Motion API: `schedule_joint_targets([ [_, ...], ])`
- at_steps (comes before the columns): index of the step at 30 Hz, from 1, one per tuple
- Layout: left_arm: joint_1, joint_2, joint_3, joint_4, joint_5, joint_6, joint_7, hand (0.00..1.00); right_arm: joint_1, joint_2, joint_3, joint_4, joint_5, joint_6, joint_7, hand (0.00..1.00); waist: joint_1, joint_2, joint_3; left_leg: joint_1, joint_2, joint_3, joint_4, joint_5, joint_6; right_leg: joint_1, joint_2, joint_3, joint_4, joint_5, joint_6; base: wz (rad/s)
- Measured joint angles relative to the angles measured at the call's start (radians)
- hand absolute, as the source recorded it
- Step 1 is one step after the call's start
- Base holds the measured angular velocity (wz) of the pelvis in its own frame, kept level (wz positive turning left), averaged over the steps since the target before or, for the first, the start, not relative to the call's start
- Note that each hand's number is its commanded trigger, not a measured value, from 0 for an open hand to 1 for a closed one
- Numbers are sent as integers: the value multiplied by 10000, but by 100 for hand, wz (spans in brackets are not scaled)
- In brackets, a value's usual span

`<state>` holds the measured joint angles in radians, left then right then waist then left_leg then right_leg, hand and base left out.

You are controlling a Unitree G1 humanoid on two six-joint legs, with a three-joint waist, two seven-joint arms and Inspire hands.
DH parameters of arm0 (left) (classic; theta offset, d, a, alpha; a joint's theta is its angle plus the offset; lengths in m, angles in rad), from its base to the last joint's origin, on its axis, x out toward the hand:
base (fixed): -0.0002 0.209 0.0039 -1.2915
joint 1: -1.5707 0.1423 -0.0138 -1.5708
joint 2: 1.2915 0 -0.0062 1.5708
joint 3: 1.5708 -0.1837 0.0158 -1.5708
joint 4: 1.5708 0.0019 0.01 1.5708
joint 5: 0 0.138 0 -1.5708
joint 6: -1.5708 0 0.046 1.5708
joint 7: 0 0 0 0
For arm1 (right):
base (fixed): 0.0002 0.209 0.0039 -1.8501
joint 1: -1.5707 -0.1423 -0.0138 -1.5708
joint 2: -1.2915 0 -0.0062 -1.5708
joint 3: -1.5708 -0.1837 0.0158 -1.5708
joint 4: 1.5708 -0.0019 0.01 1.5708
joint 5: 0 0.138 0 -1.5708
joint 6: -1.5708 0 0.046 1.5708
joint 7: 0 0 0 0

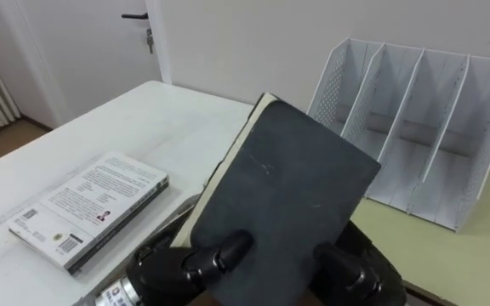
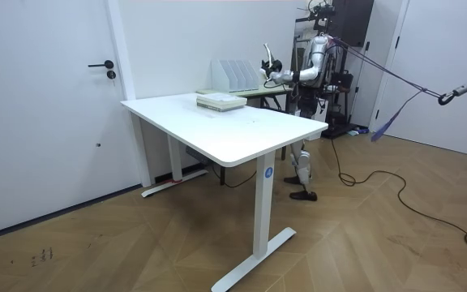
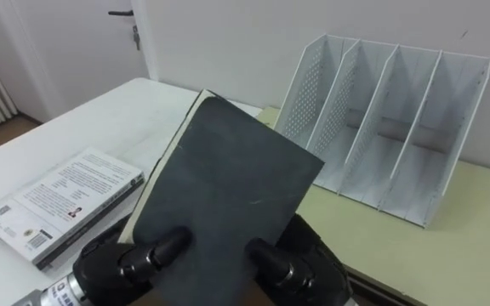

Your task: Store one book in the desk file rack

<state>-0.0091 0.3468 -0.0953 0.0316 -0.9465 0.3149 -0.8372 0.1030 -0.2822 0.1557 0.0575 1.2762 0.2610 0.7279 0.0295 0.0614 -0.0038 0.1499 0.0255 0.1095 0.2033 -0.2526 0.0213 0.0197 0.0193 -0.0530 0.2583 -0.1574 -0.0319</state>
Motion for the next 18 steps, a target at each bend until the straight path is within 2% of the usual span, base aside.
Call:
schedule_joint_targets([
  [6, -6, 69, -90, 22, -1, 137, -17, 100, 3, -20, 5, -360, -1, 44, -69, 100, -12, 126, -79, 34, 10, 14, -1, 0, 0, 52, 4, -17, -4, 0, -1, 0],
  [9, -5, 134, -178, 21, -26, 266, -46, 100, 3, -1, -2, -358, -19, 130, -115, 100, -9, 155, -66, 37, 15, 33, 0, 0, 0, 53, 8, -16, 8, -1, -1, 0],
  [15, -4, 181, -171, 18, -4, 280, -47, 100, 5, 10, -63, -355, -127, 210, -110, 100, 0, 181, -41, 28, 42, 152, -5, 0, 0, 24, 21, -14, 13, -3, -5, 0],
  [16, -4, 187, -171, 17, 2, 309, -47, 82, 5, 22, -106, -356, -207, 217, -102, 100, 23, 181, -39, 20, 53, 203, -5, 0, -1, 10, 24, -12, 4, -2, -6, 0],
  [17, -4, 189, -171, 16, 2, 340, -50, 57, 5, 18, -109, -356, -224, 222, -103, 100, 30, 181, -39, 20, 58, 226, -5, -1, -2, 8, 26, -11, -3, -2, -7, 0],
  [18, -4, 190, -172, 14, 1, 357, -74, 0, 5, 19, -109, -356, -237, 222, -104, 100, 28, 177, -37, 20, 65, 259, -6, -2, -4, 4, 28, -11, -5, -1, -7, 0],
])
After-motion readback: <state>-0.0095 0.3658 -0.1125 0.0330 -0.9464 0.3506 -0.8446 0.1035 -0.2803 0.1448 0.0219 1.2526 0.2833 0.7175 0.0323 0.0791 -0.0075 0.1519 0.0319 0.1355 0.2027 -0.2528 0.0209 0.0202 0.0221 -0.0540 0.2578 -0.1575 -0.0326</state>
